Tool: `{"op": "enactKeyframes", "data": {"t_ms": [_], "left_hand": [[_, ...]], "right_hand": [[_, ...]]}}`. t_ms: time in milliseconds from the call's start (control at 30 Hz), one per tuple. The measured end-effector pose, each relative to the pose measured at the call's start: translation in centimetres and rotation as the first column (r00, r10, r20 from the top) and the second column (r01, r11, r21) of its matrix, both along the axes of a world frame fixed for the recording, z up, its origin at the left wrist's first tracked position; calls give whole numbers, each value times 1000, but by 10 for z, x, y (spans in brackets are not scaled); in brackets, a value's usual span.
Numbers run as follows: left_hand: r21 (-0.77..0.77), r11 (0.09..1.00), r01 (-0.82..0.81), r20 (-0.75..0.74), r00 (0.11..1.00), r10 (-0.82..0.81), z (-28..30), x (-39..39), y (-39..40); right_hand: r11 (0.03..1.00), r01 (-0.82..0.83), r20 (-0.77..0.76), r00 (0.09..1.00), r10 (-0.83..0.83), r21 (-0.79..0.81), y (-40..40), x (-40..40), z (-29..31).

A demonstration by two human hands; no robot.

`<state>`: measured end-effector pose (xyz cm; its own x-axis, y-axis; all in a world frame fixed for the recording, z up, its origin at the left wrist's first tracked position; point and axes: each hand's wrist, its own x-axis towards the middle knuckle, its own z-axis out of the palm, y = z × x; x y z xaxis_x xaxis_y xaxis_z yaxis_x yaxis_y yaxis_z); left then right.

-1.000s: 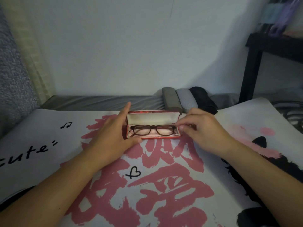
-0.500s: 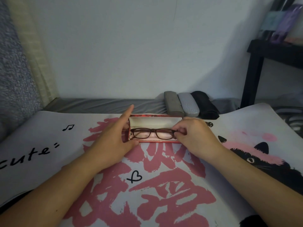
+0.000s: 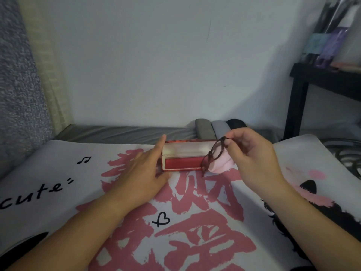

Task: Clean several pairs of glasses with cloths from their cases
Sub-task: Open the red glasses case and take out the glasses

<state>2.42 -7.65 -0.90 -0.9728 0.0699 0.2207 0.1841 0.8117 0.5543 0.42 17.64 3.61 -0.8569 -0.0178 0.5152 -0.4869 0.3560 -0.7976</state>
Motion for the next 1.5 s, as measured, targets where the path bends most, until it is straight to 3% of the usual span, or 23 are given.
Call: {"op": "enactKeyframes", "data": {"t_ms": [200,367,467,533,633,700,767,833,967,1067,1100,1133,1167,1200,1267,1367,1500], "left_hand": [[47,999,-7,15,1000,6,2,1,-3],[31,1000,-2,23,1000,1,1,1,-3],[28,999,-16,-24,1000,17,1,-1,-3],[57,998,11,-206,979,1,5,4,0],[123,984,132,-430,901,-67,17,22,12],[188,952,243,-440,887,-139,22,35,24],[202,927,316,-416,885,-211,21,41,31],[213,927,309,-380,900,-213,17,39,30],[252,935,248,-320,934,-161,12,32,16],[187,959,214,-286,946,-155,12,30,9],[143,968,207,-275,948,-162,13,30,6],[80,976,202,-258,950,-176,15,31,4],[4,980,200,-230,954,-194,17,33,1],[-72,978,196,-195,959,-207,19,35,-2],[-182,964,192,-114,970,-214,23,40,-6],[-278,943,183,-10,981,-194,26,42,-7],[-290,944,159,21,987,-159,26,43,-2]], "right_hand": [[975,58,181,983,-18,-217,4,-12,-9],[945,-3,176,982,64,-327,14,-4,7],[974,-86,61,993,101,-209,11,10,16],[988,-140,-52,989,137,-63,7,21,15],[960,-90,-255,954,160,265,-2,29,9],[935,-78,-338,919,201,346,-11,28,4],[927,-137,-323,911,256,350,-17,28,0],[945,-200,-204,945,256,259,-18,30,2],[964,-187,79,976,205,-187,3,19,11],[836,-172,192,931,311,-521,24,5,19],[840,-133,228,929,290,-526,31,1,20],[916,-87,250,948,197,-392,37,-2,20],[991,-37,224,972,65,-127,41,-5,17],[988,-19,159,987,-6,155,42,-6,14],[867,-137,119,989,90,479,35,-5,4],[656,-243,115,966,232,714,13,-3,-16],[588,-245,100,958,268,770,-1,-5,-18]]}}
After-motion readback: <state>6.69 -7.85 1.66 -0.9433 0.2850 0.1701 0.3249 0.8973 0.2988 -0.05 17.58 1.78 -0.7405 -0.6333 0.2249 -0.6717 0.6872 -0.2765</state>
